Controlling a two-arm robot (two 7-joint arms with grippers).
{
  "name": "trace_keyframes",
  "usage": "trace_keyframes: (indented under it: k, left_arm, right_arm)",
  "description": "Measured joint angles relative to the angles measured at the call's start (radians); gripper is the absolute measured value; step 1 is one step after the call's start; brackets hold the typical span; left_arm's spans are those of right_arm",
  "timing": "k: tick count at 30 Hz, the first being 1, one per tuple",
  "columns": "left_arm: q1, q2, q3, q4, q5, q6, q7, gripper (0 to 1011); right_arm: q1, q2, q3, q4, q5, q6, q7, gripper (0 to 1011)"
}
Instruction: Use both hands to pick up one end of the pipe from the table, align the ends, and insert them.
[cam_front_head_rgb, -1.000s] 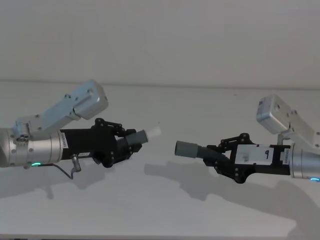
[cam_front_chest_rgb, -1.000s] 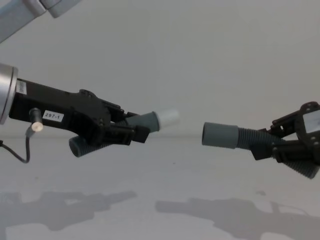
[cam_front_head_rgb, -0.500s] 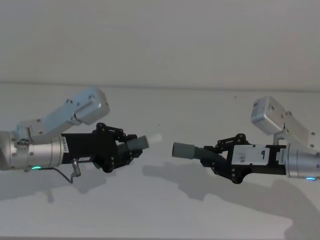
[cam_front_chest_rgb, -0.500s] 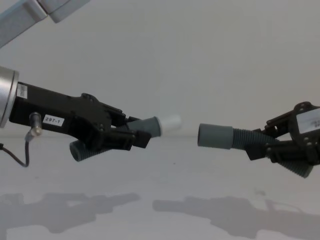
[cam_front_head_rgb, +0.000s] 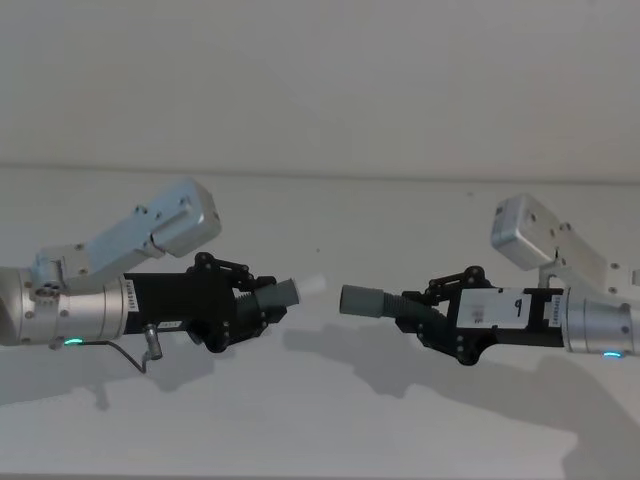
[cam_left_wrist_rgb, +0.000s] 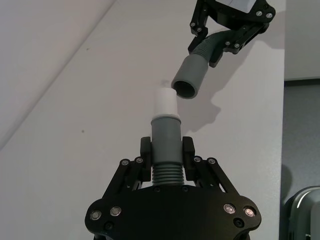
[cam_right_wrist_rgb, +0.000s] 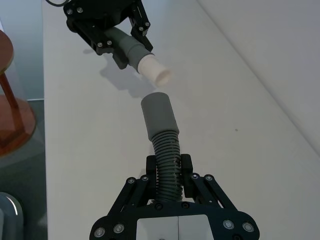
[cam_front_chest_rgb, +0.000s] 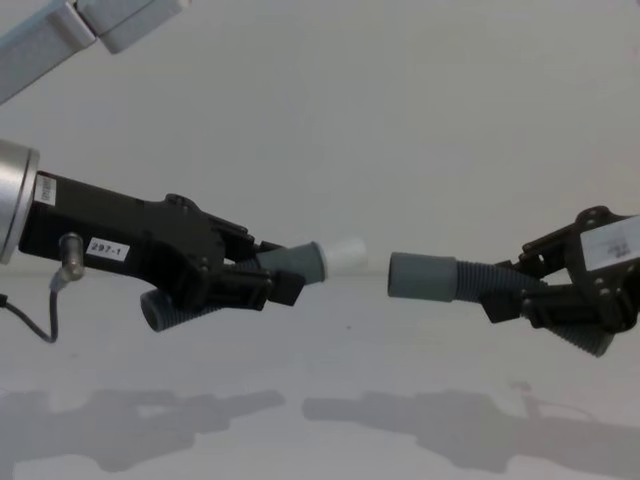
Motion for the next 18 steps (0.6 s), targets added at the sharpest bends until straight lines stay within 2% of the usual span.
trace_keyframes:
  k: [18]
  left_arm:
    - [-0.008, 0.008, 0.022, 0.003, -0.014, -0.002, -0.006, 343]
  right_arm:
    - [0.021, -0.005, -0.02, 0.011, -0.002, 0.002, -0.013, 284]
